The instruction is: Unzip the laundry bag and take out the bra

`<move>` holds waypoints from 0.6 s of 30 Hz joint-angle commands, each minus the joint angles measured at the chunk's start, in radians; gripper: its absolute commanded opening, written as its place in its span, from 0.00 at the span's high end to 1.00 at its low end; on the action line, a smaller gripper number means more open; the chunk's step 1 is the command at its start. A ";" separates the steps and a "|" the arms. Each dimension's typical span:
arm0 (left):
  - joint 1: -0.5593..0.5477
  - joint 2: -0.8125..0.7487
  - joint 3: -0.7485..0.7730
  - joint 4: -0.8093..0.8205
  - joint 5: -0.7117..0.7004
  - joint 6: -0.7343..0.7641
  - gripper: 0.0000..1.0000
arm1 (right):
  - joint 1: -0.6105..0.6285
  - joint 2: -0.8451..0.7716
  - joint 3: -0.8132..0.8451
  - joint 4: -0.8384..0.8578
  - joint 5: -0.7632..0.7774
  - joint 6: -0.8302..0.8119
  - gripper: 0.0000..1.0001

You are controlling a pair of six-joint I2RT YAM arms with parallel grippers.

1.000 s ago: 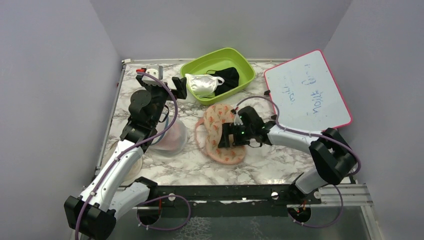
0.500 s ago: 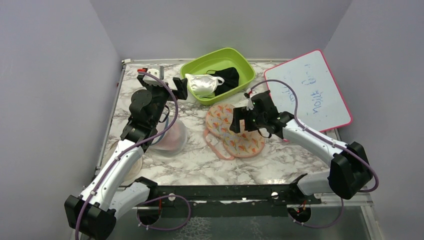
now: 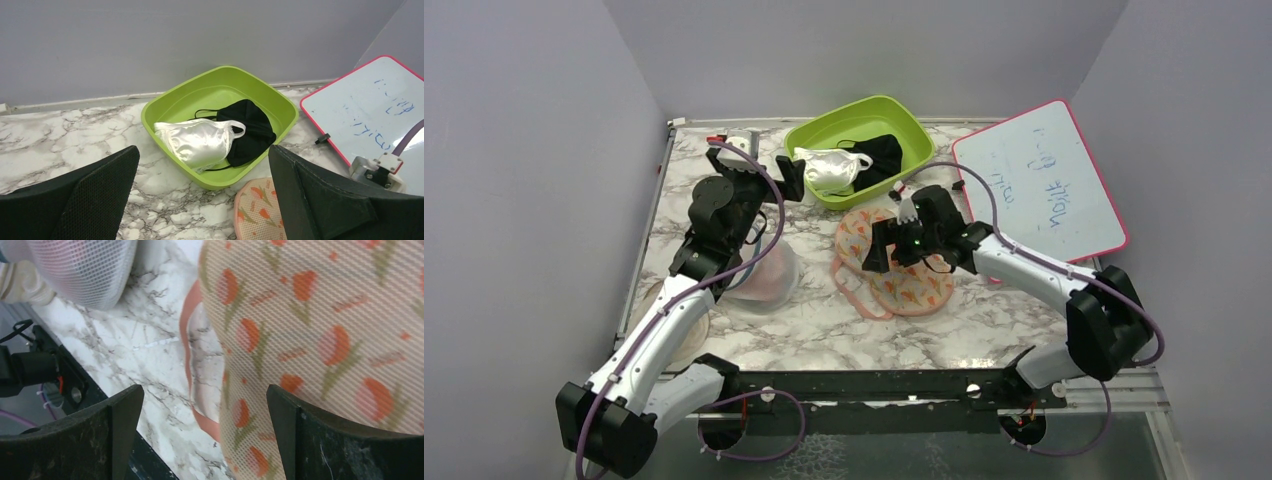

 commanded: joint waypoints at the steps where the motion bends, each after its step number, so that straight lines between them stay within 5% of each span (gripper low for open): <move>1: -0.003 0.008 0.036 0.012 0.032 -0.011 0.01 | 0.046 0.072 0.062 0.110 -0.075 0.022 0.09; 12: -0.010 0.018 0.041 0.002 0.019 0.005 0.01 | 0.144 0.409 0.353 0.031 0.117 0.007 0.10; 18: -0.015 0.014 0.047 -0.009 0.012 0.015 0.01 | 0.251 0.432 0.303 -0.065 0.186 -0.040 0.13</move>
